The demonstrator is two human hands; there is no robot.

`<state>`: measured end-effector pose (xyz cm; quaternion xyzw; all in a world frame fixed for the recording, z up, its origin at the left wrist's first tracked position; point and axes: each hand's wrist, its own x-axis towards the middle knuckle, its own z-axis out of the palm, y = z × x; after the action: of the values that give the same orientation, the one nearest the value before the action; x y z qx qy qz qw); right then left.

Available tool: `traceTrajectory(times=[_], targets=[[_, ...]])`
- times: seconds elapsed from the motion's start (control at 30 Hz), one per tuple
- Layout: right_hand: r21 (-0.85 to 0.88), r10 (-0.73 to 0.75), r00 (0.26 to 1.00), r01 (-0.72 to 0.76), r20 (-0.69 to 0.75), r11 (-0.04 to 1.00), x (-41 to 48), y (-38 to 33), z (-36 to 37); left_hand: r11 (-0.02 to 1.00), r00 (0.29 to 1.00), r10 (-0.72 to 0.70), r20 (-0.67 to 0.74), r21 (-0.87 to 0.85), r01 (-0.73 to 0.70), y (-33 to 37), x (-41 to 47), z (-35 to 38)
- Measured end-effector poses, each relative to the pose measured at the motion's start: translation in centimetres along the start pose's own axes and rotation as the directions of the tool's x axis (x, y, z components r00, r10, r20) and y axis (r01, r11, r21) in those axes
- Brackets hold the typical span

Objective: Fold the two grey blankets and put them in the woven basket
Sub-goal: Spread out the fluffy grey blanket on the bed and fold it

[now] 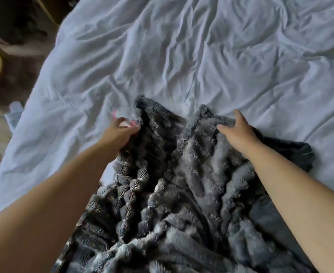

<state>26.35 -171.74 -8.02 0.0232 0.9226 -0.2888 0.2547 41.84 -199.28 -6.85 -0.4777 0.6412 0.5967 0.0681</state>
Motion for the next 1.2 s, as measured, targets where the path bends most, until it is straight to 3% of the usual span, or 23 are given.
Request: traceTrajectory(times=[0.1,0.23,0.37,0.43,0.5,0.6,0.67,0.73,0.77,0.83,0.9,0.97,1.03,1.1,1.2], targets=[[-0.127,0.103,0.950,-0.068,0.295,0.990,0.5,0.7,0.9,0.997,0.993,-0.066,0.100,-0.022,0.068,0.2,0.8,1.3],[-0.099,0.029,0.881,0.020,0.471,0.995,-1.9,0.9,-0.1,0.995,0.941,-0.071,0.332,0.085,0.045,0.6,-1.8,2.3],[-0.006,-0.038,0.878,0.047,0.476,0.999,-7.4,-0.1,-1.9,0.990,0.949,-0.122,0.292,0.101,0.096,0.8,-4.4,3.4],[0.012,-0.028,0.820,0.026,0.572,1.000,-11.0,-0.8,-2.1,0.942,0.973,-0.033,0.226,0.333,-0.045,0.2,-4.3,4.1],[-0.057,-0.019,0.797,0.068,0.604,0.996,-13.8,-0.7,-1.6,0.789,0.977,0.108,0.182,0.583,-0.196,-0.3,-3.9,5.1],[-0.124,-0.180,0.863,0.267,0.471,0.956,-16.6,0.4,-0.9,0.680,0.967,0.138,0.216,0.689,-0.251,-1.8,-3.2,7.0],[-0.081,-0.292,0.875,0.347,0.387,0.934,-17.9,1.2,-0.9,0.656,0.979,0.109,0.171,0.728,-0.200,-2.8,-3.4,7.8],[0.081,-0.283,0.899,0.272,0.334,0.959,-19.3,2.0,-1.2,0.840,0.990,-0.012,0.141,0.538,-0.067,-2.7,-4.8,8.0],[0.196,-0.237,0.920,0.182,0.313,0.964,-20.0,2.1,-1.5,0.950,0.981,-0.103,0.167,0.310,0.047,-2.1,-6.2,7.8],[0.446,-0.137,0.930,-0.032,0.341,0.894,-21.4,1.6,-2.8,0.963,0.924,-0.219,0.313,-0.082,0.256,-0.4,-9.5,7.0],[0.665,-0.097,0.892,-0.254,0.442,0.703,-22.8,0.8,-4.5,0.915,0.870,-0.144,0.471,-0.272,0.298,1.5,-13.3,5.5],[0.738,-0.093,0.827,-0.438,0.555,0.512,-24.5,-0.9,-7.0,0.919,0.802,0.008,0.597,-0.321,0.230,3.5,-17.6,3.8],[0.779,-0.172,0.805,-0.457,0.567,0.430,-26.8,-2.8,-10.1,0.932,0.790,0.142,0.597,-0.349,0.096,5.5,-22.2,2.1],[0.860,-0.332,0.827,-0.309,0.454,0.406,-29.6,-4.3,-13.1,0.918,0.813,0.299,0.500,-0.384,-0.102,7.4,-26.6,0.5],[0.933,-0.609,0.751,-0.026,0.255,0.359,-34.6,-6.7,-17.1,0.809,0.775,0.547,0.316,-0.436,-0.394,10.4,-33.3,-1.4]])
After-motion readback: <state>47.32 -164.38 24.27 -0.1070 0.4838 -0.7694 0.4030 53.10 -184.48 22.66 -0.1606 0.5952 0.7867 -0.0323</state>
